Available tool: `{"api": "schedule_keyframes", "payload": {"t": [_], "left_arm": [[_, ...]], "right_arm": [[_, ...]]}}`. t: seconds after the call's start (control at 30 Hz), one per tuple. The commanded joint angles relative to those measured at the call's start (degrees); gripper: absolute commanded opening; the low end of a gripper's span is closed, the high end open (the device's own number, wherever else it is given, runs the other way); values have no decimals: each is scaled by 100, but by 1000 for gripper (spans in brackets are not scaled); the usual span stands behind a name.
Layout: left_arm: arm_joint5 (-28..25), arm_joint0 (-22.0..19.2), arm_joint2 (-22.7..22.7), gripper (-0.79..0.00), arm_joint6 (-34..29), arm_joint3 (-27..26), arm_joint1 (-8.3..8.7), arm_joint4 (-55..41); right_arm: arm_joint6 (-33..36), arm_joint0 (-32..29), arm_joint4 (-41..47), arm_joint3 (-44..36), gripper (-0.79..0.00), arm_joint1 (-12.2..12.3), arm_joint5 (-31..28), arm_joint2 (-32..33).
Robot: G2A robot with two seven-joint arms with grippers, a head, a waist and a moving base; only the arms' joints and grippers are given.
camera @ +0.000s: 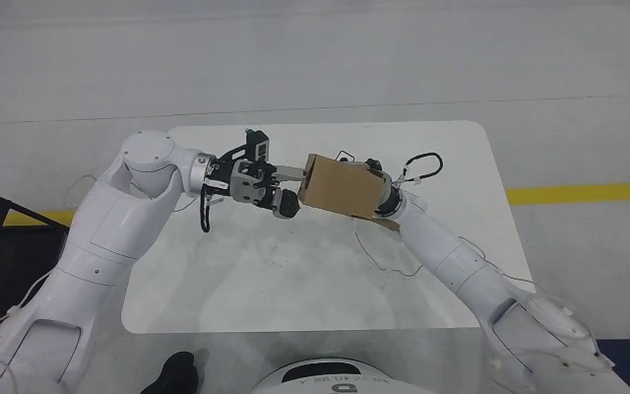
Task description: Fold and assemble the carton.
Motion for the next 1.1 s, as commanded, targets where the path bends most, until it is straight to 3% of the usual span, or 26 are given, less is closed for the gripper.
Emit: {"api": "schedule_keyframes", "payload": {"t": [0.0,0.53,1.07], "left_arm": [[12,0,11,-188,-12,-5,-1,36],[-4,-64,198,-200,8,179,-77,112],[-54,-109,348,-148,42,218,-163,89]], "right_arm": [[0,-1,7,2,-785,-3,0,-3],[0,-9,10,-16,-785,-6,0,22],[0,4,36,15,-785,-13,0,-12]]}}
